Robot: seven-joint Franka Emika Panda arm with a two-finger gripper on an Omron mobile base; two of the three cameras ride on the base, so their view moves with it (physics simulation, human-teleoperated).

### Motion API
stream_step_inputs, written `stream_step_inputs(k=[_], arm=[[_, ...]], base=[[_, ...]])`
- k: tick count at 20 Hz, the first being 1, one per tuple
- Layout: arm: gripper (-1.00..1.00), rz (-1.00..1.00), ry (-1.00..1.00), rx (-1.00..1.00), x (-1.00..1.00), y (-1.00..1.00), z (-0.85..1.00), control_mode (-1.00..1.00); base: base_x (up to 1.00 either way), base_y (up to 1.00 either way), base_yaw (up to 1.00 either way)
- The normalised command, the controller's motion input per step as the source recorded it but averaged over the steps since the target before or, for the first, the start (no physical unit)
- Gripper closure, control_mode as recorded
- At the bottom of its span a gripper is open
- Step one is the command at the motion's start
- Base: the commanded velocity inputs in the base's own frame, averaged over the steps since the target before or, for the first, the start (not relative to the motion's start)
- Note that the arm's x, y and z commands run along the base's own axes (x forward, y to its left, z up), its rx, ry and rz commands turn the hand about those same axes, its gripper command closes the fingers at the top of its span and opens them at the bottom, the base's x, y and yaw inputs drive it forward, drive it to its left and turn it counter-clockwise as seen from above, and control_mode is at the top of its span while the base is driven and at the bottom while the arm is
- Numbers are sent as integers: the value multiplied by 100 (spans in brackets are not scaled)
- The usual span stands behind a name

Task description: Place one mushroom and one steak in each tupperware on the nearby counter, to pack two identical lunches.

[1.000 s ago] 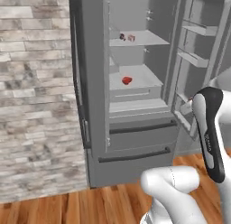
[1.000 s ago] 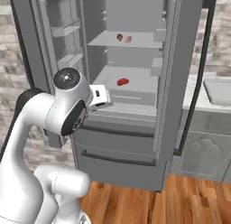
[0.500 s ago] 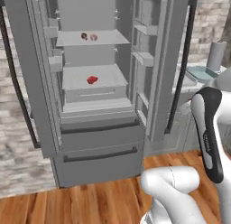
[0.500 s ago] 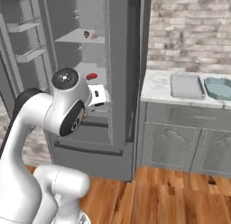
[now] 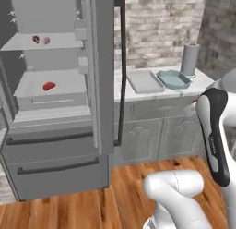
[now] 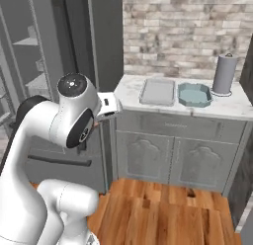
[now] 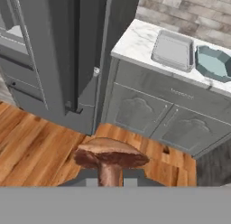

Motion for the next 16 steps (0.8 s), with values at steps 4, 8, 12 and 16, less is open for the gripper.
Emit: stream_step_inputs(k=[4, 8, 12, 16], arm=[[100, 0, 0, 0, 0, 0, 0, 100], [100, 0, 0, 0, 0, 0, 0, 100], [100, 0, 0, 0, 0, 0, 0, 100], [100, 0, 0, 0, 0, 0, 0, 100]], base=[[64, -94, 0], [99, -39, 0], [100, -2, -1], [100, 0, -1]])
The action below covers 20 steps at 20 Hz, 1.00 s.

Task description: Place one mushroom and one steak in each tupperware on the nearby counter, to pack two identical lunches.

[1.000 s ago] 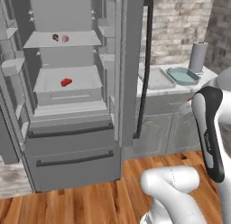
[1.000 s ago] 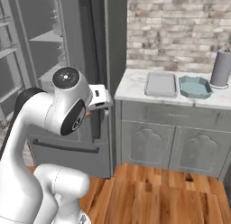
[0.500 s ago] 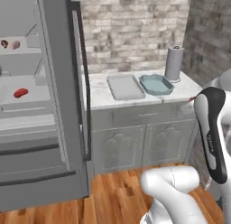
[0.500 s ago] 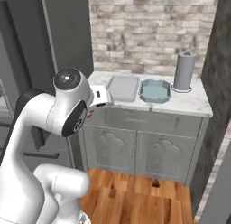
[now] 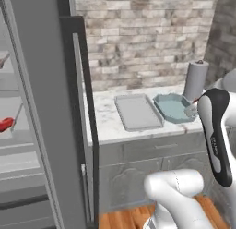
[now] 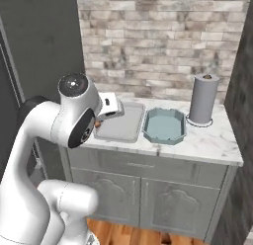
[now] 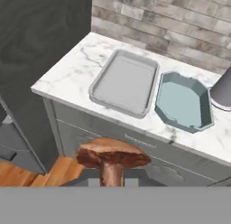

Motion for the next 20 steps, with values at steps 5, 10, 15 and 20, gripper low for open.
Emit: stream_step_inputs(k=[5, 10, 15, 20], arm=[[100, 0, 0, 0, 0, 0, 0, 100], [100, 0, 0, 0, 9, 1, -12, -100], [100, 0, 0, 0, 35, 19, -79, -100], [100, 0, 1, 0, 33, 28, -84, -100]], base=[[100, 0, -1], [59, 2, -1], [0, 0, 0], [0, 0, 0]])
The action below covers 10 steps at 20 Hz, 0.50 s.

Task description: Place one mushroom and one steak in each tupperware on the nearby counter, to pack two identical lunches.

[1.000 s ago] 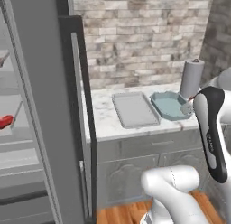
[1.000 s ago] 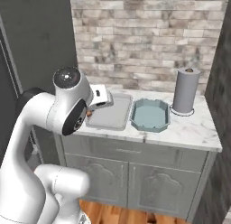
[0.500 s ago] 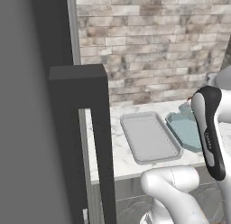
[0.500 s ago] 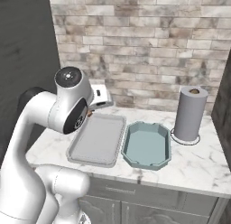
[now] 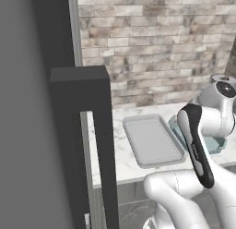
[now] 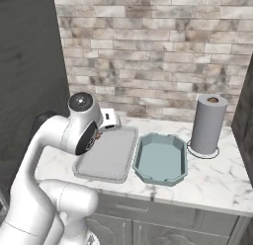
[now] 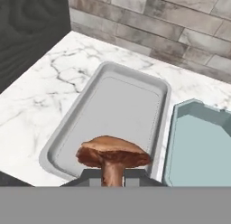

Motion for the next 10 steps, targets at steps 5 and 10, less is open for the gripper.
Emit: stream_step_inputs(k=[5, 10], arm=[[100, 0, 5, 0, 51, 41, -69, -100], [100, 0, 8, 0, 56, 20, -45, -100]], base=[[0, 0, 0], [0, 0, 0]])
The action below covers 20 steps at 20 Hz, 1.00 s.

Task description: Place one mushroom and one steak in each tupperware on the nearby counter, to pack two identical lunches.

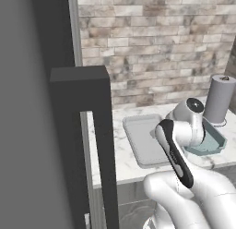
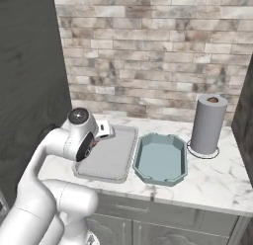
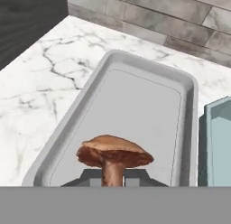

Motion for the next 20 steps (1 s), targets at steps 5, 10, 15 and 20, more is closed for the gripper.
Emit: stream_step_inputs(k=[5, 10, 15, 20], arm=[[100, 0, 15, 0, 59, 0, -22, -100], [100, 0, 17, 0, 61, 0, -14, -100], [100, 0, 4, 0, 56, -7, -27, -100], [100, 0, 0, 0, 34, -29, -54, -100]], base=[[0, 0, 0], [0, 0, 0], [0, 0, 0], [0, 0, 0]])
